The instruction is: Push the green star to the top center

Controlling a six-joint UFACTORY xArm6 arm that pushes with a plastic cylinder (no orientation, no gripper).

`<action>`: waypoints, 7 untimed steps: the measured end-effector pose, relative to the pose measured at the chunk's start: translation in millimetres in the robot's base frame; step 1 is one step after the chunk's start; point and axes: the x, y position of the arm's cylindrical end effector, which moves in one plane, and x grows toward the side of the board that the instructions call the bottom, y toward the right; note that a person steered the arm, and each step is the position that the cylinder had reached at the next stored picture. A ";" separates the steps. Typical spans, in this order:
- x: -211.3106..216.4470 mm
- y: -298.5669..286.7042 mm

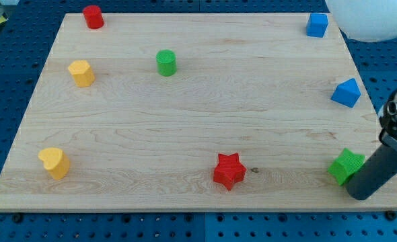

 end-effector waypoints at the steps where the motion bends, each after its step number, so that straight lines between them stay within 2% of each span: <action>1: -9.1 5.6; 3: -54.8 -7.2; 5: -125.5 -35.1; 6: -153.4 -77.5; 7: -149.1 -113.4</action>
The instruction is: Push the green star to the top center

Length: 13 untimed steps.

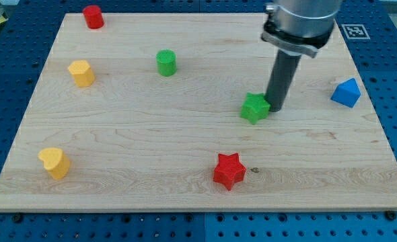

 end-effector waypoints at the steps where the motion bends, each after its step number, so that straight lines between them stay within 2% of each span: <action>1: 20.5 -22.3; 3: 69.4 -40.1; 4: 60.5 -67.1; 6: 18.5 -74.9; 8: 10.8 -37.9; 10: -42.7 -29.4; 12: -97.2 8.9; 13: -93.9 18.3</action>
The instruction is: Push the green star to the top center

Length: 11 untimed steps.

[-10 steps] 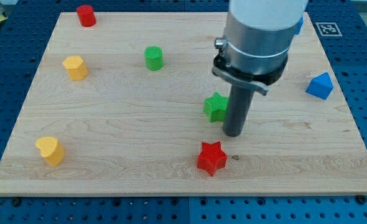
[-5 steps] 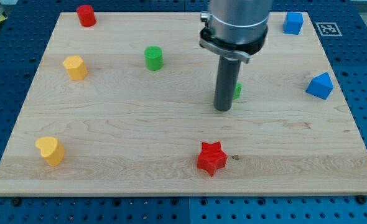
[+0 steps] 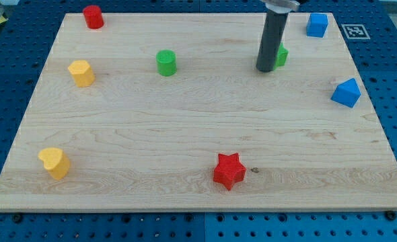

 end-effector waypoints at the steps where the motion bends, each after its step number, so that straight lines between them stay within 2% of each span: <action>1: 10.7 29.9; 3: -20.1 68.6; 6: -44.8 -51.1; 7: -33.9 -42.9; 8: -5.4 -27.9; 10: -40.6 -106.2; 11: -41.0 -114.6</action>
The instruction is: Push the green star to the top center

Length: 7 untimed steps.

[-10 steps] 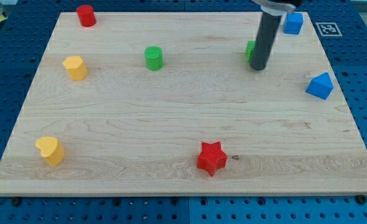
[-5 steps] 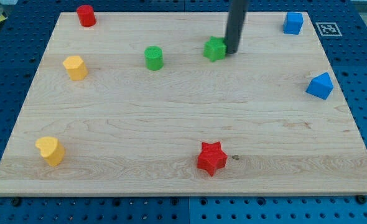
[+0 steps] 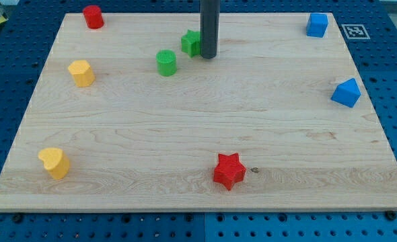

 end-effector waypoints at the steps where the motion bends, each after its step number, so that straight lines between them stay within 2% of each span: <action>1: -0.2 -10.9; 2: -0.3 -48.7; 3: -2.1 -62.0; 7: -53.9 -12.4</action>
